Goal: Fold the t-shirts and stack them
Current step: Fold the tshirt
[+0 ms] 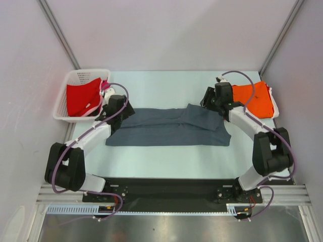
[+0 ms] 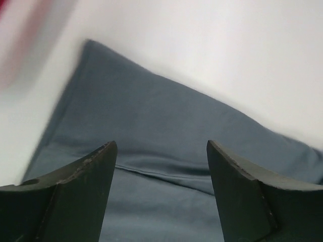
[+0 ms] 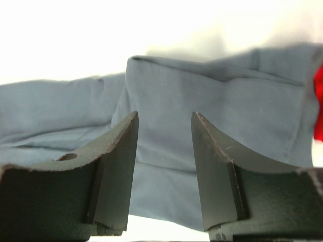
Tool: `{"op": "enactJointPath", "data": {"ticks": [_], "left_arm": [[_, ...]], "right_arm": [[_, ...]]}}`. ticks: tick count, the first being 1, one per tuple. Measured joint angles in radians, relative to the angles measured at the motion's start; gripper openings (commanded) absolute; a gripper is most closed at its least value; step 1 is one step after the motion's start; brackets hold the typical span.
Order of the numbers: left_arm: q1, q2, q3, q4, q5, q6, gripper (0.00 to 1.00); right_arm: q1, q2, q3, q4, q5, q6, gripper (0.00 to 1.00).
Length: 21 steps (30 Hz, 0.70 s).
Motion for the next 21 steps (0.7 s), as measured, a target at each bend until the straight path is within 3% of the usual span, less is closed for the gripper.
{"op": "enactJointPath", "data": {"ticks": [5,9,15,21], "left_arm": [[-0.036,0.063,0.057,0.071,0.173,0.043,0.86],[-0.089,0.16,0.132,0.159,0.331,0.075,0.92],[-0.174,0.395,0.331,0.268,0.516,0.091,0.9],[-0.248,0.633,0.522,0.322,0.632,0.09,0.82]], "right_arm": [[0.04,0.158,0.137,-0.054,0.055,-0.034,0.5],[0.04,0.19,0.148,-0.094,0.085,-0.037,0.51],[-0.022,0.178,0.108,-0.084,0.094,-0.032,0.5],[-0.085,0.063,-0.072,-0.023,0.071,0.007,0.5]]}}
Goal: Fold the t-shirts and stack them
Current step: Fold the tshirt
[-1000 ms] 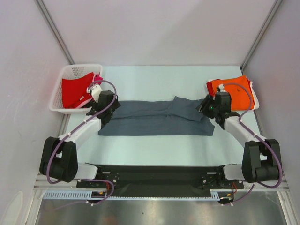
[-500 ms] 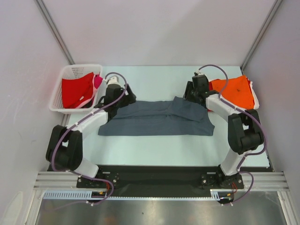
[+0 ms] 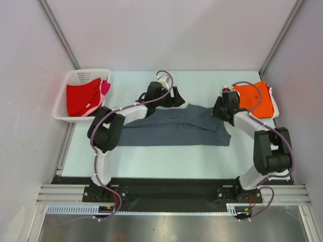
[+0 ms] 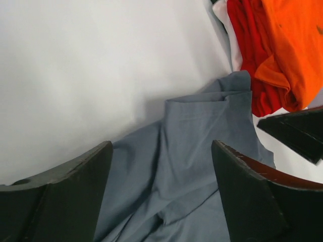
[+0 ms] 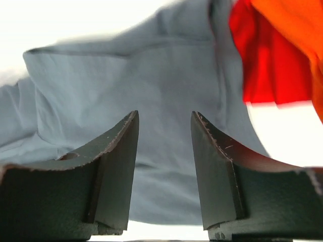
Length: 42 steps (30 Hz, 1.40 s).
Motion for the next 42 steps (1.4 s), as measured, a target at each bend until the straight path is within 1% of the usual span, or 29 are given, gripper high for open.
{"op": "enactJointPath", "data": {"ticks": [2,4,7,8,15,19,24,26,27,28,31,33,34,35,37,39,40,42], "left_arm": [[-0.021,0.061,0.054,0.009,0.021,0.0,0.79],[-0.039,0.105,0.096,0.012,0.028,0.0,0.77],[-0.053,0.149,0.144,0.012,0.029,-0.003,0.69],[-0.058,0.163,0.16,0.013,0.031,-0.004,0.65],[-0.08,0.226,0.236,-0.002,0.02,-0.01,0.64],[-0.097,0.268,0.311,-0.04,-0.011,-0.008,0.54],[-0.115,0.321,0.4,-0.095,-0.046,-0.006,0.54],[-0.121,0.328,0.408,-0.117,-0.071,-0.006,0.54],[-0.122,0.328,0.408,-0.128,-0.079,-0.006,0.52],[-0.124,0.328,0.408,-0.137,-0.088,-0.006,0.48],[-0.126,0.328,0.408,-0.149,-0.11,-0.001,0.44],[-0.128,0.328,0.408,-0.154,-0.126,0.001,0.45],[-0.129,0.328,0.408,-0.156,-0.137,0.002,0.54],[-0.13,0.328,0.407,-0.158,-0.151,0.008,0.58],[-0.132,0.328,0.401,-0.158,-0.174,0.011,0.62],[-0.134,0.328,0.391,-0.159,-0.193,0.013,0.63],[-0.136,0.328,0.39,-0.163,-0.196,0.014,0.61],[-0.137,0.328,0.389,-0.171,-0.204,0.014,0.51]], "right_arm": [[-0.01,-0.056,-0.06,0.018,-0.009,0.015,0.49],[-0.018,-0.098,-0.094,0.036,-0.019,0.027,0.49],[-0.025,-0.151,-0.125,0.075,-0.034,0.046,0.48],[-0.027,-0.162,-0.129,0.088,-0.04,0.049,0.48],[-0.034,-0.184,-0.147,0.148,-0.068,0.074,0.48],[-0.04,-0.187,-0.164,0.159,-0.09,0.087,0.48],[-0.045,-0.212,-0.172,0.162,-0.101,0.093,0.48],[-0.05,-0.225,-0.172,0.164,-0.102,0.094,0.48],[-0.052,-0.233,-0.174,0.166,-0.103,0.095,0.48],[-0.054,-0.238,-0.177,0.169,-0.103,0.095,0.48],[-0.056,-0.249,-0.184,0.172,-0.107,0.095,0.48],[-0.056,-0.249,-0.186,0.173,-0.112,0.097,0.48],[-0.056,-0.249,-0.188,0.174,-0.113,0.098,0.48],[-0.056,-0.249,-0.189,0.173,-0.114,0.099,0.48],[-0.056,-0.249,-0.19,0.174,-0.118,0.1,0.48],[-0.056,-0.249,-0.19,0.177,-0.121,0.101,0.48],[-0.056,-0.249,-0.19,0.177,-0.121,0.101,0.48],[-0.056,-0.249,-0.19,0.177,-0.124,0.101,0.48]]}}
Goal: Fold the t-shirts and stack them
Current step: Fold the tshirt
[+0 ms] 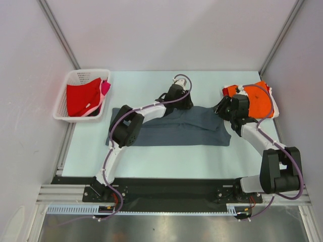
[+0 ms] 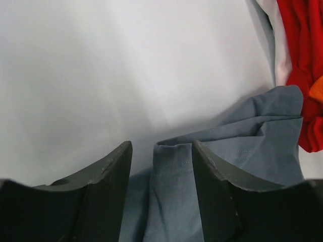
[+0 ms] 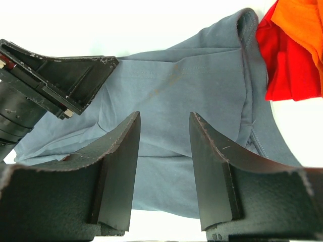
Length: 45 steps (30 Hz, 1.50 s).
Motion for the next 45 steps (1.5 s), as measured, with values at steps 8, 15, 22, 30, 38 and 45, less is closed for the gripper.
{"op": "enactJointPath", "data": {"ticks": [8,15,22,30,38,45], "left_arm": [[-0.002,-0.002,-0.009,0.007,0.004,0.013,0.17],[-0.003,-0.056,-0.137,0.064,0.03,0.023,0.0],[-0.004,-0.182,-0.301,0.163,0.076,0.022,0.0],[-0.006,-0.283,-0.415,0.283,0.155,0.022,0.0],[-0.007,-0.309,-0.526,0.346,0.224,0.02,0.0],[-0.007,-0.317,-0.56,0.362,0.232,0.018,0.0]], "right_arm": [[0.0,0.0,-0.006,0.0,-0.003,0.0,0.48],[-0.002,0.005,-0.006,-0.001,-0.003,-0.001,0.49],[-0.003,0.056,0.0,-0.024,-0.003,-0.009,0.51],[-0.003,0.102,0.026,-0.075,0.011,-0.016,0.52],[-0.005,0.121,0.043,-0.086,0.037,-0.023,0.52],[-0.011,0.226,0.118,-0.099,0.053,-0.042,0.47]]}}
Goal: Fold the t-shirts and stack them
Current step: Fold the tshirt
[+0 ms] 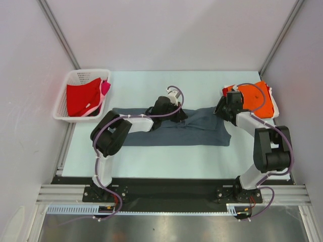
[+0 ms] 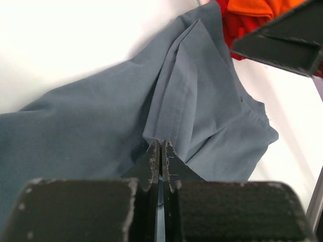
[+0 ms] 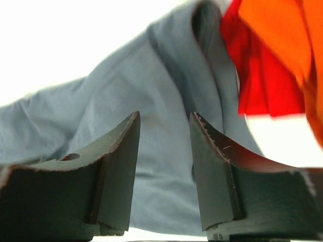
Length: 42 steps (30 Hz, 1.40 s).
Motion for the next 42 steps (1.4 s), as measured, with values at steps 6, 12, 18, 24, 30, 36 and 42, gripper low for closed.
{"op": "enactJointPath", "data": {"ticks": [6,12,18,24,30,36,42], "left_arm": [[0.0,-0.021,-0.012,0.01,0.0,0.0,0.0],[0.0,-0.021,-0.012,0.01,0.0,0.0,0.0],[0.0,-0.021,-0.012,0.002,0.0,0.0,0.0],[0.0,-0.021,-0.012,-0.011,0.0,0.0,0.0],[0.0,-0.021,-0.011,-0.027,0.0,0.002,0.0],[0.0,-0.021,-0.011,-0.037,0.0,0.003,0.0],[0.0,-0.022,-0.016,-0.042,0.0,0.004,0.0]], "right_arm": [[-0.005,0.099,0.105,-0.014,0.0,-0.02,0.45],[-0.009,0.175,0.162,-0.023,-0.009,-0.027,0.46],[-0.011,0.224,0.199,-0.029,-0.033,-0.042,0.42],[-0.011,0.245,0.204,-0.033,-0.06,-0.057,0.19],[-0.011,0.242,0.197,-0.026,-0.084,-0.063,0.0],[-0.011,0.137,0.108,-0.023,-0.108,-0.054,0.0],[-0.011,-0.043,-0.01,-0.019,-0.147,-0.034,0.0]]}}
